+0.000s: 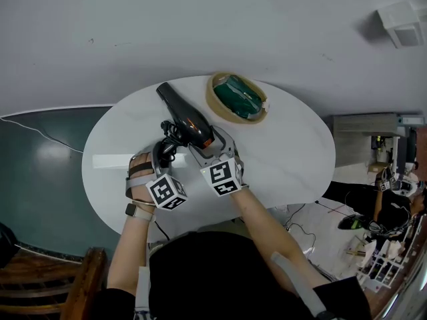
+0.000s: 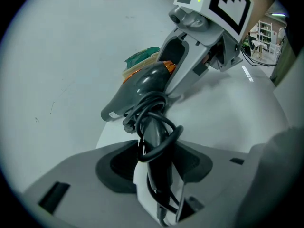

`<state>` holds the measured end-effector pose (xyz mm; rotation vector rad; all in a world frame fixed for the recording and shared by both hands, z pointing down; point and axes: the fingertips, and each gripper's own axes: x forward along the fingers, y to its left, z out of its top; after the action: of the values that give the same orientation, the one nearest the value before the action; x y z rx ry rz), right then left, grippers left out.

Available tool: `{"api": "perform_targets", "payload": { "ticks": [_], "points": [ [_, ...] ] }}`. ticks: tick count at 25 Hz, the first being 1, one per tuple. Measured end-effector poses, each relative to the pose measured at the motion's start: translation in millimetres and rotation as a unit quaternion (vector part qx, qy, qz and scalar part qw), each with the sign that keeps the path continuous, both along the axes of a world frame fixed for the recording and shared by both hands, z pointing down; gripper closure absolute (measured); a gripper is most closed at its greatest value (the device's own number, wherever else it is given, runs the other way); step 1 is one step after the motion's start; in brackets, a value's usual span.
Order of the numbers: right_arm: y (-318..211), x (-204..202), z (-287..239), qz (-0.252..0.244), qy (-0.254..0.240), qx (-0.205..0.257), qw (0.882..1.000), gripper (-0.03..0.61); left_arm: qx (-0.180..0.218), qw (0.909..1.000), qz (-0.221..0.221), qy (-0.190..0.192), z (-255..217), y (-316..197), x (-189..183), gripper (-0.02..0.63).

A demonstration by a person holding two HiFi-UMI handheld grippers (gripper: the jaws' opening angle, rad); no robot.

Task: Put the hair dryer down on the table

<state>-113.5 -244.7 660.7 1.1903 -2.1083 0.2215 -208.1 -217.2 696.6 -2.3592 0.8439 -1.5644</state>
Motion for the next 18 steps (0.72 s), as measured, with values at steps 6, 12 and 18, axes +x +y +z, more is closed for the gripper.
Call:
{"api": "perform_targets", "payload": {
  "ticks": [6,12,18],
  "points": [
    [0.4,0.0,-0.9,0.004,0.001,-0.005,1.000,0.219,0.004,1.0000,0.000,-0.005,-0.4,1.2,-1.6,0.394],
    [1.8,1.9,-10.6,0.009,-0.011,0.003,1.000,0.219,0.007,0.9999,-0.008,-0.011,-6.2,3.3,-7.1,0.394],
    [12.4,4.3,-23.3,0.006,-0.025,0.008,1.000,0.219,0.017,0.9993,-0.027,-0.017,-18.8,11.1,-16.3,0.394]
  ]
}}
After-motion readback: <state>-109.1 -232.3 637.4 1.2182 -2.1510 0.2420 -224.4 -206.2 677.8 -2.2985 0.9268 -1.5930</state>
